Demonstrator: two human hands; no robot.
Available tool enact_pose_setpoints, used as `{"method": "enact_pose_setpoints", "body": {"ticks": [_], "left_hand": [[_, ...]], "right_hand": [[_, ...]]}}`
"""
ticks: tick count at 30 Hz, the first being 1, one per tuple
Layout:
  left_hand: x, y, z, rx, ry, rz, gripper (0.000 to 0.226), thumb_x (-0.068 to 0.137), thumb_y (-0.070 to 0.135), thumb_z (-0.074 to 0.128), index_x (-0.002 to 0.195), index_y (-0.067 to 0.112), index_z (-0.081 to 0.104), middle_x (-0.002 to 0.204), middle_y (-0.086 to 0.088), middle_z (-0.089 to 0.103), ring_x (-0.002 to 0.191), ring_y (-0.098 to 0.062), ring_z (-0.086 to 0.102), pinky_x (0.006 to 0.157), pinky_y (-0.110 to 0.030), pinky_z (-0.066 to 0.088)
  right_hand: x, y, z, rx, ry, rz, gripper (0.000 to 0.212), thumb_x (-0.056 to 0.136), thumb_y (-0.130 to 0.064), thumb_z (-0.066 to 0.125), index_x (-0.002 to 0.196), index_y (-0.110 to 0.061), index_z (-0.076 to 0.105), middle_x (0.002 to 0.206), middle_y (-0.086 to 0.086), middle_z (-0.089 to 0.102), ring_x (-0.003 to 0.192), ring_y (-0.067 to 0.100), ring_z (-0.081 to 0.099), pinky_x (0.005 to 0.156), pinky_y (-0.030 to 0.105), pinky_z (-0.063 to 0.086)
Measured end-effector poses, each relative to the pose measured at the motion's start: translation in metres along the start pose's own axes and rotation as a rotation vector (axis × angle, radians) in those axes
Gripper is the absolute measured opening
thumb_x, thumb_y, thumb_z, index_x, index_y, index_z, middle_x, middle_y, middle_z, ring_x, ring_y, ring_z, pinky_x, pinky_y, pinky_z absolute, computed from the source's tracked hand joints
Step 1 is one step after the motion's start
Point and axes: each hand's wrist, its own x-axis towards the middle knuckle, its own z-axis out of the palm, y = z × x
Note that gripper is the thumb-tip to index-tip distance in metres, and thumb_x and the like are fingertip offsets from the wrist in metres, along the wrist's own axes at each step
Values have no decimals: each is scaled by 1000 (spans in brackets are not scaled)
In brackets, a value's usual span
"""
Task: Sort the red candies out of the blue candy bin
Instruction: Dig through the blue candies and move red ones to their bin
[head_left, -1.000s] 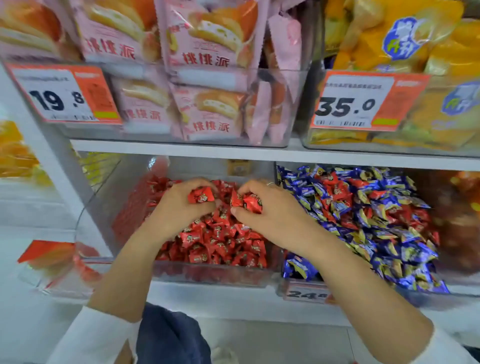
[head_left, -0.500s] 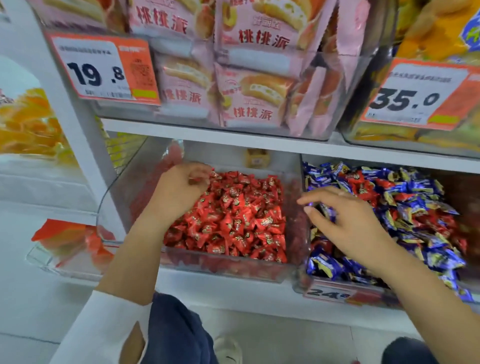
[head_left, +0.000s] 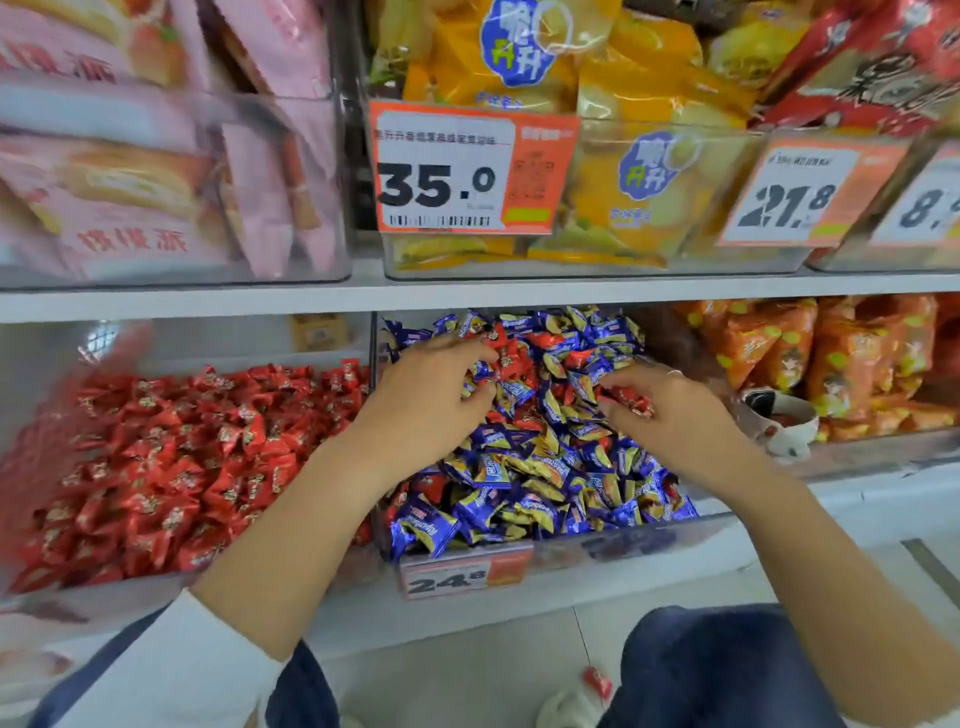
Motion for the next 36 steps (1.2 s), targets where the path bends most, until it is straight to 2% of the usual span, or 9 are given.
{"method": "enact_pose_setpoints", "body": {"ticks": [5, 8, 10, 14, 18, 22, 27, 32, 36], "left_hand": [[59, 13, 31, 136, -181, -101, 79, 89, 40, 59, 149, 10, 18, 149, -16, 30, 135, -29, 32, 108, -35, 29], [84, 11, 45, 231, -204, -144, 89, 83, 49, 64, 149, 11, 18, 151, -16, 26, 136, -33, 32, 109, -39, 29], [90, 6, 52, 216, -163, -162, 79, 80, 46, 69, 142, 16, 29, 144, -13, 36, 126, -33, 43, 102, -40, 38], [90, 2, 62, 227, -81, -73, 55, 83, 32, 69, 126, 16, 39, 123, -12, 50, 91, -27, 56, 75, -33, 42], [91, 2, 67, 304, -161, -5, 57, 87, 34, 64, 135, 20, 37, 137, -12, 41, 116, -31, 51, 91, -39, 45], [89, -1, 63, 262, -162, 19, 38, 91, 24, 59, 128, 23, 50, 127, -8, 53, 109, -29, 55, 88, -37, 45], [81, -2, 37, 181, -66, -21, 17, 93, 18, 56, 110, 22, 59, 87, 1, 56, 56, -3, 43, 51, -23, 27], [60, -16, 22, 93, -26, -147, 12, 86, 16, 62, 91, 22, 53, 76, 6, 55, 51, -11, 43, 49, -24, 30], [61, -20, 19, 116, -68, -211, 16, 86, 11, 58, 91, 22, 48, 86, -4, 54, 63, -16, 43, 60, -30, 33]], "right_hand": [[23, 32, 2, 35, -11, 94, 49, 88, -37, 60, 133, -23, 48, 129, 6, 55, 112, 23, 53, 84, 28, 39], [35, 37, 6, 83, -2, 73, 50, 87, -34, 62, 134, -25, 47, 133, 7, 52, 115, 24, 54, 89, 28, 40], [44, 35, 12, 119, -6, 34, 47, 88, -29, 62, 133, -26, 49, 133, 8, 52, 106, 27, 60, 87, 28, 42], [65, 23, 25, 62, 0, -76, 43, 90, -13, 55, 131, -25, 50, 119, 14, 59, 63, 22, 59, 60, 26, 45], [78, 19, 35, 7, 5, -94, 39, 91, -18, 56, 130, -22, 54, 114, 14, 63, 77, 23, 58, 68, 28, 44], [78, 15, 34, 40, -75, -56, 42, 86, -30, 67, 126, -20, 58, 117, 6, 64, 106, 23, 60, 88, 29, 44], [74, 17, 25, 180, 36, 7, 20, 86, -29, 67, 104, -20, 70, 106, 3, 68, 98, 17, 61, 78, 19, 38], [74, 8, 30, 259, 118, -3, 27, 92, -8, 49, 111, -17, 66, 112, 9, 62, 75, 25, 62, 66, 22, 39], [78, -4, 37, 252, 100, -43, 30, 94, -10, 43, 113, -19, 64, 108, 14, 56, 52, 17, 49, 52, 14, 32]]}}
